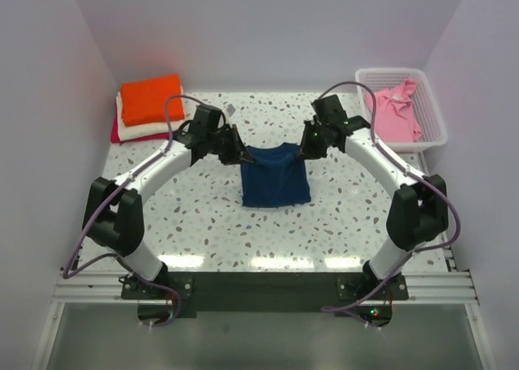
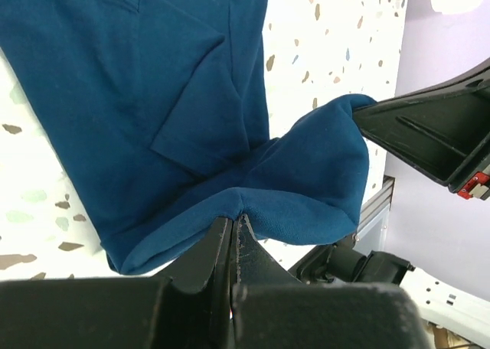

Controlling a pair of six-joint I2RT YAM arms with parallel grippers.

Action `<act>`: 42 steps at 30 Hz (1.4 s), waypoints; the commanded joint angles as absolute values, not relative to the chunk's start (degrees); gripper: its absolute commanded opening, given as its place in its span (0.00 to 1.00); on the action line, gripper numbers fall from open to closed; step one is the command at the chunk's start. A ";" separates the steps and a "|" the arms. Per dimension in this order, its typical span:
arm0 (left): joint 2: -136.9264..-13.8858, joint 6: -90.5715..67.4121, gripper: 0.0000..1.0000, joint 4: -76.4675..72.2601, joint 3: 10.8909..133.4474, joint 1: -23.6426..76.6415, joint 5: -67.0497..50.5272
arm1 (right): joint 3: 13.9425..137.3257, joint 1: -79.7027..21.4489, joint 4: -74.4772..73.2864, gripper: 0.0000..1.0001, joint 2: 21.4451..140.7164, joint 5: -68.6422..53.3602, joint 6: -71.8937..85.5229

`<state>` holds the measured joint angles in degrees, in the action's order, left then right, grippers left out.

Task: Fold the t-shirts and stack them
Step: Fold the tshirt

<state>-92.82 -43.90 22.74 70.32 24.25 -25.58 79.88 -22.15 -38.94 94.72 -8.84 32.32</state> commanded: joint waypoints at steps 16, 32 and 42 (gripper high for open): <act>-107.48 -45.53 0.00 14.50 79.80 15.74 -28.21 | 102.02 -16.96 -34.28 0.00 117.41 -16.78 31.29; -126.28 -46.41 0.00 10.64 88.68 8.61 -29.44 | 128.67 -15.21 -27.51 0.08 144.48 -24.43 36.99; -125.69 -49.04 0.00 9.75 80.61 10.19 -25.67 | 103.94 -15.29 -20.49 0.00 138.35 -22.59 40.51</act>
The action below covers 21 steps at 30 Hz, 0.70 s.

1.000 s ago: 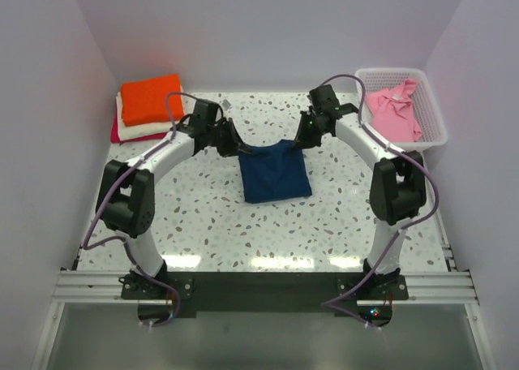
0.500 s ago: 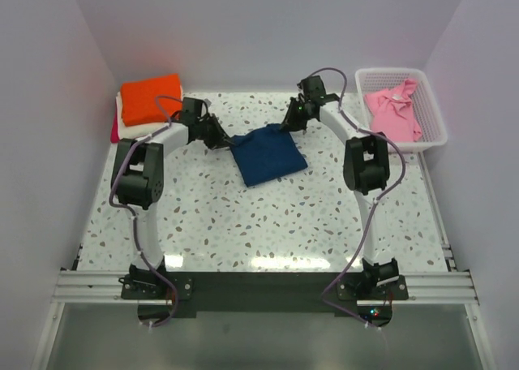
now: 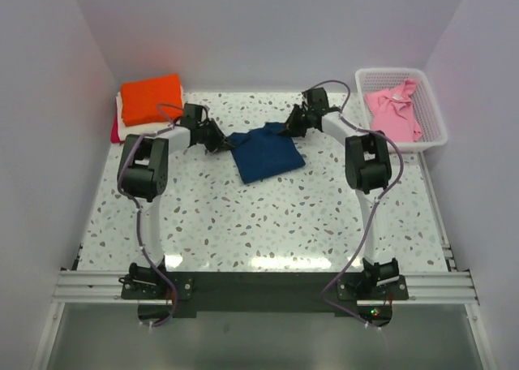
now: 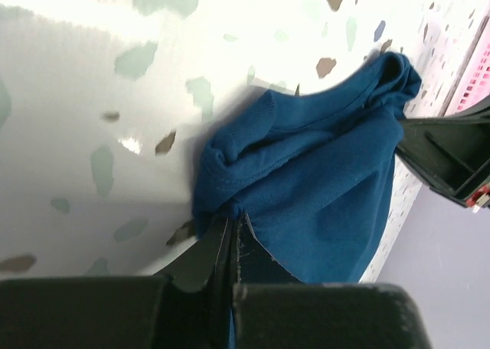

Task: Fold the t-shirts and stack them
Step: Fold the tshirt

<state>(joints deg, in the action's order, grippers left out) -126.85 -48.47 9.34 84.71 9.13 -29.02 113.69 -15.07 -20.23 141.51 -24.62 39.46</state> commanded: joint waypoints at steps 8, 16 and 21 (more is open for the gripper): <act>-109.79 -54.22 0.00 0.88 56.01 13.35 -22.59 | 75.00 -15.73 -11.87 0.00 122.89 -21.10 42.98; -85.92 -54.06 0.00 -0.54 32.99 15.38 -21.80 | 43.26 -16.96 -5.89 0.00 97.26 -21.53 43.77; -75.25 -51.51 0.00 6.93 29.01 15.38 -22.15 | 37.01 -17.58 -11.15 0.00 84.57 -18.47 42.98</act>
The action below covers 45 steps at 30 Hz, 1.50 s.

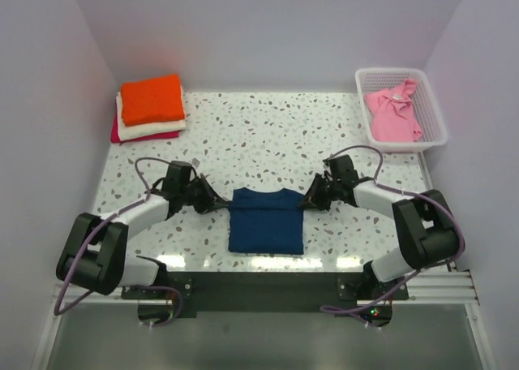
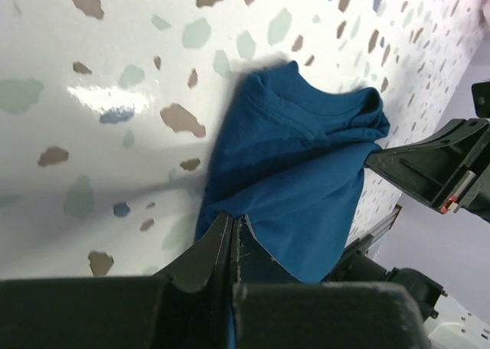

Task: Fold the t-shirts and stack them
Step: Fold the tshirt

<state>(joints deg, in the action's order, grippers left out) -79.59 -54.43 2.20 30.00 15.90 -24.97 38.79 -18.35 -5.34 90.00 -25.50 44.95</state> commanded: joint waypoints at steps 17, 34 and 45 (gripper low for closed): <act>-94.55 -43.51 0.00 9.33 51.23 13.01 -24.35 | 62.01 -16.09 -20.21 0.03 97.97 -16.25 37.54; -95.90 -35.34 0.57 14.05 61.44 8.34 -24.35 | 71.03 -11.16 -23.11 0.55 102.23 -15.22 33.14; -90.34 -37.26 0.09 12.83 51.50 23.99 -17.31 | 66.44 -26.79 -23.56 0.34 96.84 -7.03 31.47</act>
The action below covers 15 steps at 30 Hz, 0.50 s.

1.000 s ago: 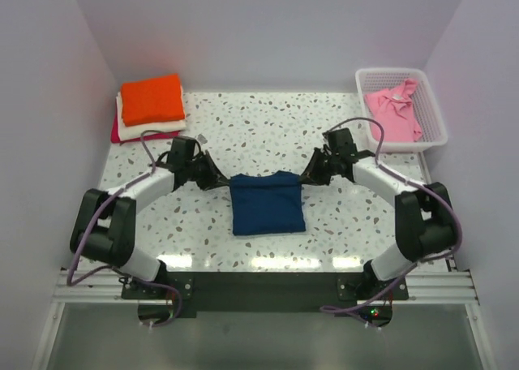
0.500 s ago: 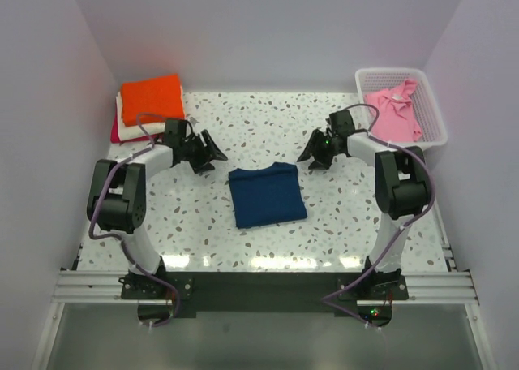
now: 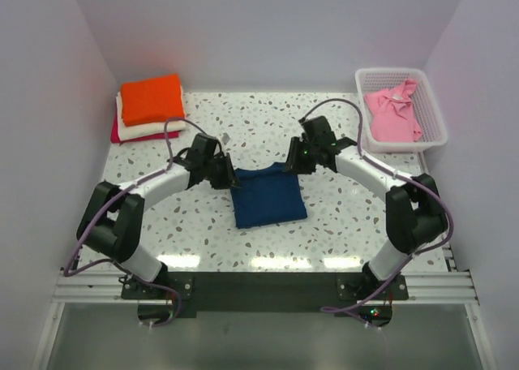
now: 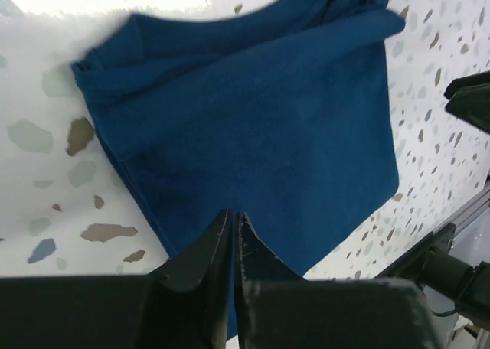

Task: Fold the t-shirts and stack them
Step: Fold the tshirt

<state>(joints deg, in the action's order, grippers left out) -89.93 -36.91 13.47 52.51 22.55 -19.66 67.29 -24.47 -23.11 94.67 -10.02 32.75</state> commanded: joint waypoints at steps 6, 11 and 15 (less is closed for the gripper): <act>-98.77 -36.74 0.01 11.95 57.90 24.87 -16.18 | 74.34 -29.18 -24.69 0.30 104.84 -7.21 28.22; -109.41 -35.33 0.00 14.76 68.63 24.17 -13.45 | 83.40 -28.65 -28.47 0.29 114.60 -4.83 27.77; -112.50 -37.26 0.00 13.37 70.23 22.86 -14.32 | 86.74 -24.80 -27.34 0.29 119.70 -10.00 30.31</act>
<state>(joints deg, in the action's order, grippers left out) -110.89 -36.86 14.57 68.20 24.32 -15.79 83.33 -27.90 -26.85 117.45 -8.19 29.50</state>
